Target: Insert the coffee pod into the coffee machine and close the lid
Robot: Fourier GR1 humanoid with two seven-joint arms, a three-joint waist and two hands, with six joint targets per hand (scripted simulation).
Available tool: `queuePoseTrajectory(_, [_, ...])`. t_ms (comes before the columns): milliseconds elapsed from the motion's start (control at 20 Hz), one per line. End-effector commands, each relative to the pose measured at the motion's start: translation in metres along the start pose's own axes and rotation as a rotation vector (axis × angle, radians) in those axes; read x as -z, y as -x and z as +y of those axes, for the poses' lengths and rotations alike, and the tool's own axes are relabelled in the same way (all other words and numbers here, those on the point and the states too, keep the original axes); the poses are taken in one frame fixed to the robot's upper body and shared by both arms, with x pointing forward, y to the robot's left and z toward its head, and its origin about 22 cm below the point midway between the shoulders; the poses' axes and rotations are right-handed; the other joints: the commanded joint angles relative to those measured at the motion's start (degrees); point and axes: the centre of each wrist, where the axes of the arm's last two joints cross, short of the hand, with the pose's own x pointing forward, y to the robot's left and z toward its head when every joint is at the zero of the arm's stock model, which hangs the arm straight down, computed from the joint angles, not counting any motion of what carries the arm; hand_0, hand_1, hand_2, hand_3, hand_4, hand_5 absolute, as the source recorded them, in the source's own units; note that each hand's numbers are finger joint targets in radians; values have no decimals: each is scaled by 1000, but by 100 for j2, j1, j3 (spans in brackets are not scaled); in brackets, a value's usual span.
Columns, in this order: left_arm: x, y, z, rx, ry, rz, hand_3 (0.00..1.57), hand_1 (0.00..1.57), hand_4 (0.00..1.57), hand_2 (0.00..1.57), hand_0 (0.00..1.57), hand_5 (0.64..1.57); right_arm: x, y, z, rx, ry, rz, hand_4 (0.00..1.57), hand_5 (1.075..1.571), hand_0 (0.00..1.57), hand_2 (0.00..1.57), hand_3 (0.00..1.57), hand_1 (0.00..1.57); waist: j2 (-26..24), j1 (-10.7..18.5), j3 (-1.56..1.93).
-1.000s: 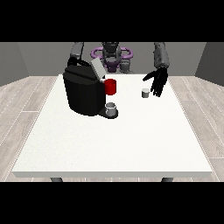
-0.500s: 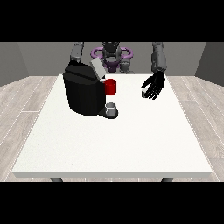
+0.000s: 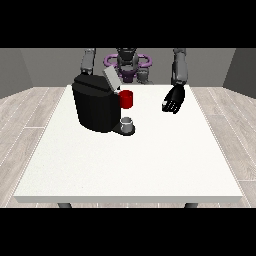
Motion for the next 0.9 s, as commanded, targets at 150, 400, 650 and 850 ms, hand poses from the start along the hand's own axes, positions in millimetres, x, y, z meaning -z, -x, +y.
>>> queuePoseTrajectory(150, [0,19,-6,81,116,36,849,730,392,961,730,1571,2,-3,8,16,-12,22,0,1571,0,0,0,0,-93,-46,-4])
queuePoseTrajectory(400, [5,19,-2,71,98,-24,1006,1036,395,1121,1036,1571,0,16,7,26,38,54,0,1571,0,0,0,0,-99,132,-3])
queuePoseTrajectory(650, [20,-4,0,-54,58,-60,1298,1369,482,1368,1369,1571,-11,24,4,-71,21,138,0,1571,0,0,0,0,-455,-87,-6])
queuePoseTrajectory(850, [19,-13,-17,-157,145,-79,1357,1449,517,1434,1449,1571,-26,44,-6,-72,36,229,0,1571,0,0,0,0,-1038,65,-3])
